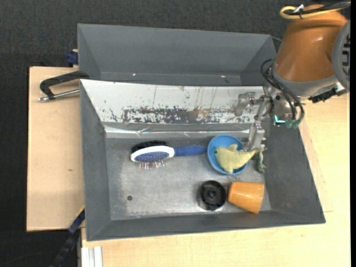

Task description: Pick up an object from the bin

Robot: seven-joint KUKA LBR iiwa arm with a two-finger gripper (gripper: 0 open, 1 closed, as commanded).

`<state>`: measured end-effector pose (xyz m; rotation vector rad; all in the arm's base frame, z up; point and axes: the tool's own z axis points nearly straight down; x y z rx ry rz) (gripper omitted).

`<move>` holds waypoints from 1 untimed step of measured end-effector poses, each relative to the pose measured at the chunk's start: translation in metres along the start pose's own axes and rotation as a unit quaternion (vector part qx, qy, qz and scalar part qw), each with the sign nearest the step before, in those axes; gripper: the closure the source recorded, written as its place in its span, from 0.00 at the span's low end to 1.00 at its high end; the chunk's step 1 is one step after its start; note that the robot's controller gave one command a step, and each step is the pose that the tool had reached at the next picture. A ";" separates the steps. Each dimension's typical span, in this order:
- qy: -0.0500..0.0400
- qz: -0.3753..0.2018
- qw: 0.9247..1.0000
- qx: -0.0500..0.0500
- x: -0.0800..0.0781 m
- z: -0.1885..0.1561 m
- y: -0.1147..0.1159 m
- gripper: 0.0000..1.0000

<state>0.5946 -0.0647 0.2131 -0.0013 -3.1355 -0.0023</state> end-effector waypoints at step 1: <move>0.001 0.022 1.000 -0.001 0.039 0.145 -0.019 0.00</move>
Offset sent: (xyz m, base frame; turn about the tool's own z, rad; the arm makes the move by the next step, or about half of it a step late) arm -0.0383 -0.0200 -0.1431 0.0415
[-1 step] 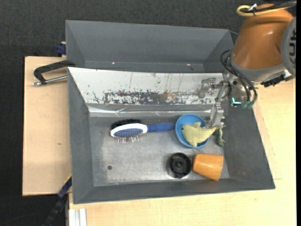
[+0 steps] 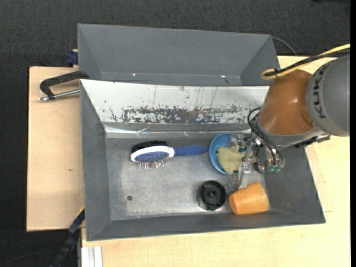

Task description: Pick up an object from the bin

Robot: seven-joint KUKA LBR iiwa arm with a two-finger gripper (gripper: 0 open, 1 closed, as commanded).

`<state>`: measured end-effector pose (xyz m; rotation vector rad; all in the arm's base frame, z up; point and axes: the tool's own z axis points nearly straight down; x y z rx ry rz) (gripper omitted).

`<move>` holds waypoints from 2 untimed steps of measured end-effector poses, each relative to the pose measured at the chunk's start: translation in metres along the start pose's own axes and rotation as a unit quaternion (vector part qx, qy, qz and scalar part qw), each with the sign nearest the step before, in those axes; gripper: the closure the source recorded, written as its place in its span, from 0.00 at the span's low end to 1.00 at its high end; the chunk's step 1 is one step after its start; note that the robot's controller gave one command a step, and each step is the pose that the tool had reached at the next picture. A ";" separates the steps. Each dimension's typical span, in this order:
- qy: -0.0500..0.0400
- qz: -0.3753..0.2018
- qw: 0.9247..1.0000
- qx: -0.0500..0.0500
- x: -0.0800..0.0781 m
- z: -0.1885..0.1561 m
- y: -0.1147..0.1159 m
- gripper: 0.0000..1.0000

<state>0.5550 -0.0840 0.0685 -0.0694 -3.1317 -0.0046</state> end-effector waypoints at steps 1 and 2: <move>-0.006 -0.001 1.000 0.001 -0.003 -0.004 0.000 1.00; -0.012 -0.001 1.000 0.002 0.004 -0.142 -0.006 1.00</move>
Offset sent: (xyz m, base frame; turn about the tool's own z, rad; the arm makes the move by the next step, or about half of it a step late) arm 0.0000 0.0000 0.0000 0.0000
